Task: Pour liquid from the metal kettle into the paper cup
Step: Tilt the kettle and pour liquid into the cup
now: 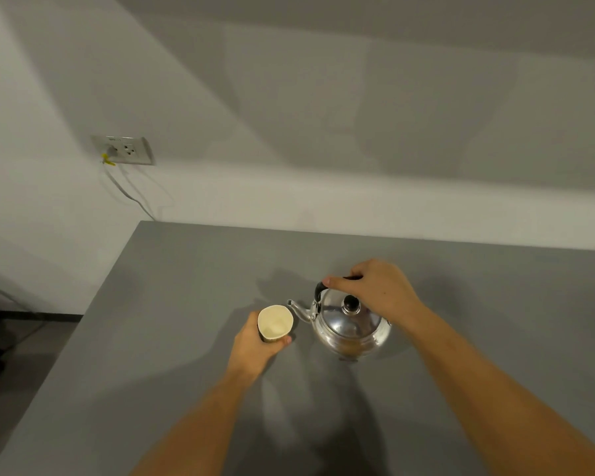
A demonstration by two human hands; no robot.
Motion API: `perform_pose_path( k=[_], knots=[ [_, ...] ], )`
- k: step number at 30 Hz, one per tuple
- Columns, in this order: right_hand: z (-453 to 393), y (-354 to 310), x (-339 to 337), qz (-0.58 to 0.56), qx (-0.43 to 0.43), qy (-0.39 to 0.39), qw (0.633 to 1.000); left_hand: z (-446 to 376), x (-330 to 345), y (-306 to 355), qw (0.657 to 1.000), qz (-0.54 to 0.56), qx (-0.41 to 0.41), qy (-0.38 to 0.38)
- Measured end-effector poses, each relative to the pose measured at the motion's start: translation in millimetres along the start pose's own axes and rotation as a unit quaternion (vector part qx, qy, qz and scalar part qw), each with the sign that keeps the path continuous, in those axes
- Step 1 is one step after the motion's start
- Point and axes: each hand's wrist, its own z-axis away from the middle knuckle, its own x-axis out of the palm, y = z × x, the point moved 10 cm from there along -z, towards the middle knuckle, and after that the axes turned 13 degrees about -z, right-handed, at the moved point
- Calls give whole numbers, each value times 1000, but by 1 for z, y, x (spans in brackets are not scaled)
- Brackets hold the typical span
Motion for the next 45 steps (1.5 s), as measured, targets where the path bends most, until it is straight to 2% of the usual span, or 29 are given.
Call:
perform_pose_path(
  k=[13,19,45],
  knots=[
    [0,-43,30,161,-23,-28,986,-1,-1,2,1000,7,-9,5],
    [1,-55,38,209,-38,-16,977,-2,-3,5,1000,0,-10,6],
    [-2,-80,48,270,-74,-16,960,-4,0,5,1000,3,-14,7]
  ],
)
